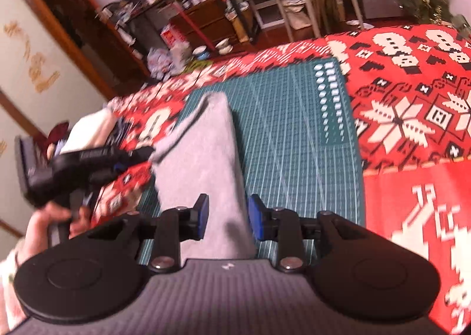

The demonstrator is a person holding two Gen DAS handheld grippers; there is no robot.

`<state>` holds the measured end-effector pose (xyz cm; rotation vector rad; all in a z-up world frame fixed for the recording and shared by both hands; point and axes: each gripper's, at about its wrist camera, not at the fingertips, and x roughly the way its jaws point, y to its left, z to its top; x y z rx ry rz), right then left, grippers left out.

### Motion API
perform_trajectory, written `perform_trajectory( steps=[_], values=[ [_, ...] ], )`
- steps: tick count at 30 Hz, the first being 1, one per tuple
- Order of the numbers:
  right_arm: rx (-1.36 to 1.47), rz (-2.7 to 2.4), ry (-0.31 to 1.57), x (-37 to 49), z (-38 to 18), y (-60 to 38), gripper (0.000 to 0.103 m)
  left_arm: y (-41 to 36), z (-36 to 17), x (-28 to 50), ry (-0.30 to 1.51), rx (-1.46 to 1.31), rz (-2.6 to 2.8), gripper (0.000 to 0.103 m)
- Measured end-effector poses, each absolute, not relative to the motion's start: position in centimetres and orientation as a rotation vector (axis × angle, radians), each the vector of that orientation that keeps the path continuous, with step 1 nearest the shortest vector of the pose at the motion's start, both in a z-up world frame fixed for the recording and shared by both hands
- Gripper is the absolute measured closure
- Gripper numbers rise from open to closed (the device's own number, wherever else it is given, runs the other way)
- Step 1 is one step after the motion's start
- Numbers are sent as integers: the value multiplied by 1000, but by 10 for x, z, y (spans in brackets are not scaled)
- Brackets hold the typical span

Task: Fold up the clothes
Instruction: 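Open both grippers and lift them off the folded shirt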

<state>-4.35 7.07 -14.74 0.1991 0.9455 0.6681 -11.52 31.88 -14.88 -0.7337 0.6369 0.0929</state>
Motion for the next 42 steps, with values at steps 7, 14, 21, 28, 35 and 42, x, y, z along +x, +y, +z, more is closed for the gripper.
perform_trajectory(
  steps=[7,14,21,28,35,42],
  values=[
    [299,675,1087,-72,-159,70,70,321,-147,-149,638,-807,130,95],
    [245,694,1086,-82,-167,87,70,316,-144,-173,643,-840,161,95],
    [141,651,1074,-86,-178,98,98,319,-153,-172,661,-860,222,95],
    [168,611,1089,-88,-175,81,99,323,-153,-172,648,-852,239,96],
    [260,595,1121,-82,-170,65,80,325,-151,-184,669,-919,254,92],
    [370,566,959,-78,-143,36,80,315,-124,-204,537,-891,217,91]
  ],
)
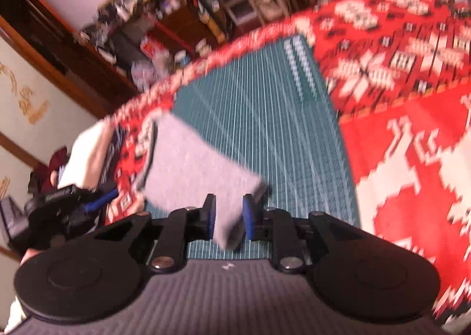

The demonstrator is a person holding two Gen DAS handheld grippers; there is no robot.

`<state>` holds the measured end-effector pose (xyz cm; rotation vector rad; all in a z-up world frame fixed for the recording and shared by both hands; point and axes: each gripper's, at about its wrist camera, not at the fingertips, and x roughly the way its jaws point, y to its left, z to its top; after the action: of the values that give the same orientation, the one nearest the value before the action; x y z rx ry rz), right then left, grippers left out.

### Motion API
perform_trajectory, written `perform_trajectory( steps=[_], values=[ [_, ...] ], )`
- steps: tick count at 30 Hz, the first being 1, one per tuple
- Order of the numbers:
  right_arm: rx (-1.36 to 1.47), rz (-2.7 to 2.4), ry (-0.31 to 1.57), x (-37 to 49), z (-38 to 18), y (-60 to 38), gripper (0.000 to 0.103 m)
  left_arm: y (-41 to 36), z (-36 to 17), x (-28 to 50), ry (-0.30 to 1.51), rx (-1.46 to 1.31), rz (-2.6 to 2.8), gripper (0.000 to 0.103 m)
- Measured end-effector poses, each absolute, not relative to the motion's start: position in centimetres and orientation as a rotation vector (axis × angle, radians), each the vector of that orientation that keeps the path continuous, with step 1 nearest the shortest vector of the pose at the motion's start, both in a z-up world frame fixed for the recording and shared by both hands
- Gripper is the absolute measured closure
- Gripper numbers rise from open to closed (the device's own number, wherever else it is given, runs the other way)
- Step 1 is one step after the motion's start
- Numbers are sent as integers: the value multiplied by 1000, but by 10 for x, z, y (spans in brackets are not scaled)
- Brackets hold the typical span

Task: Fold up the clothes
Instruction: 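Open both grippers and lift them off the folded shirt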

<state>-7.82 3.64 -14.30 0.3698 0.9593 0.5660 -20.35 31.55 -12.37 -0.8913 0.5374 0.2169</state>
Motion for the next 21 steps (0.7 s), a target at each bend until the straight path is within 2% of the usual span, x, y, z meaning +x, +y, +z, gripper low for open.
perform_trajectory(
  steps=[5,15,18,21],
  values=[
    [380,592,893,-59,-140,45,83,314,-125,-171,488,-893,94,92],
    [327,599,999,-32,-178,86,84,300,-146,-113,564,-814,55,92],
    [326,564,1037,-31,-186,79,92,287,-141,-108,588,-687,53,92],
    [339,537,1039,-32,-184,71,93,279,-138,-107,594,-591,70,92]
  ],
)
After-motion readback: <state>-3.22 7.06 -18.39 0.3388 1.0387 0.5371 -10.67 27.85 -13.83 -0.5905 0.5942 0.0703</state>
